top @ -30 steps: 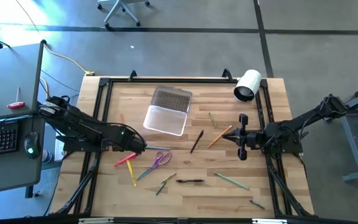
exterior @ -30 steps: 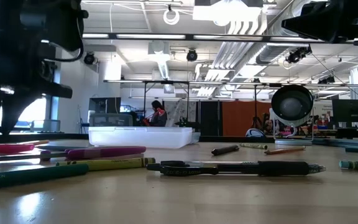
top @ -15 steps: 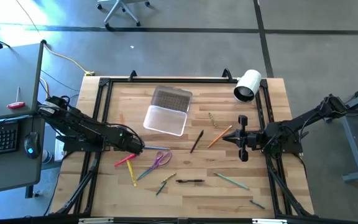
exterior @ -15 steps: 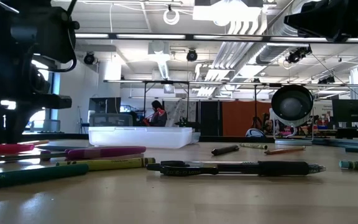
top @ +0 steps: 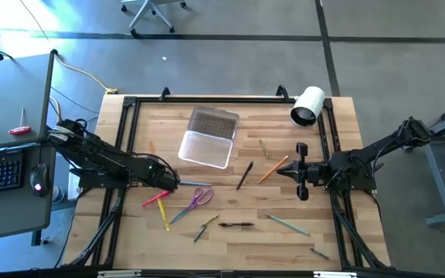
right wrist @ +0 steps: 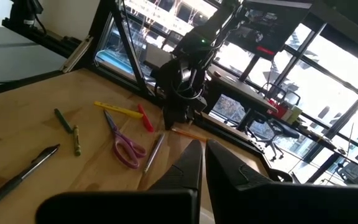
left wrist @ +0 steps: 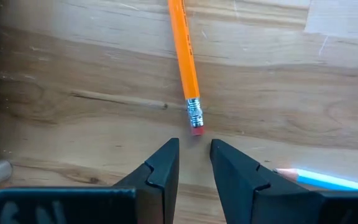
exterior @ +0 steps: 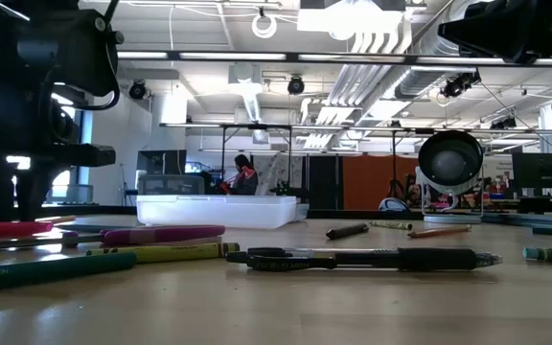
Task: Pick & place school supplies into a supply box
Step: Put the orange pencil into the black supply box
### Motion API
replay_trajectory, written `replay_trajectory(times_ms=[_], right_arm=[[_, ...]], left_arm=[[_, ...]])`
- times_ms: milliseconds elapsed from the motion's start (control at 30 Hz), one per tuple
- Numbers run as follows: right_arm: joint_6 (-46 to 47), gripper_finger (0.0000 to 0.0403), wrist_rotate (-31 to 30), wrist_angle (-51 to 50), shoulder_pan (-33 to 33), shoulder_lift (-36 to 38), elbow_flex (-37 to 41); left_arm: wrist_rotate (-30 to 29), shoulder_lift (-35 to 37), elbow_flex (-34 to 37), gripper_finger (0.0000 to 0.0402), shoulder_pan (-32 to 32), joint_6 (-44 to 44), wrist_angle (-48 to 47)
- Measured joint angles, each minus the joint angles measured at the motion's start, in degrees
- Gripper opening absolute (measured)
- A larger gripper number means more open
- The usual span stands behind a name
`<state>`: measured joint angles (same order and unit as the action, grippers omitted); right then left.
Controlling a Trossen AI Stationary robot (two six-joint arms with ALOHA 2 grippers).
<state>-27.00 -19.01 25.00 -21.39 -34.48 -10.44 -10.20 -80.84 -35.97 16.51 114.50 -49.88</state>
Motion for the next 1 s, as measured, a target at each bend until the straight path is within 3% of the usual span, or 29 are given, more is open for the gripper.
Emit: replay_trajectory(times_ms=[600, 900, 1000], right_arm=[[0.0, 0.0000, 0.1, 1.4, 0.0, 0.0, 0.0], [0.0, 0.0000, 0.1, 1.4, 0.0, 0.0, 0.0], [0.0, 0.0000, 0.1, 1.4, 0.0, 0.0, 0.0]], left_arm=[[-0.5, 0.3, 4.2, 0.0128, 0.0, 2.8, 3.2], [-0.5, 0.2, 3.8, 0.0020, 0.0, 2.2, 2.7], [-1.3, 0.1, 3.6, 0.0014, 0.0, 0.7, 2.5]])
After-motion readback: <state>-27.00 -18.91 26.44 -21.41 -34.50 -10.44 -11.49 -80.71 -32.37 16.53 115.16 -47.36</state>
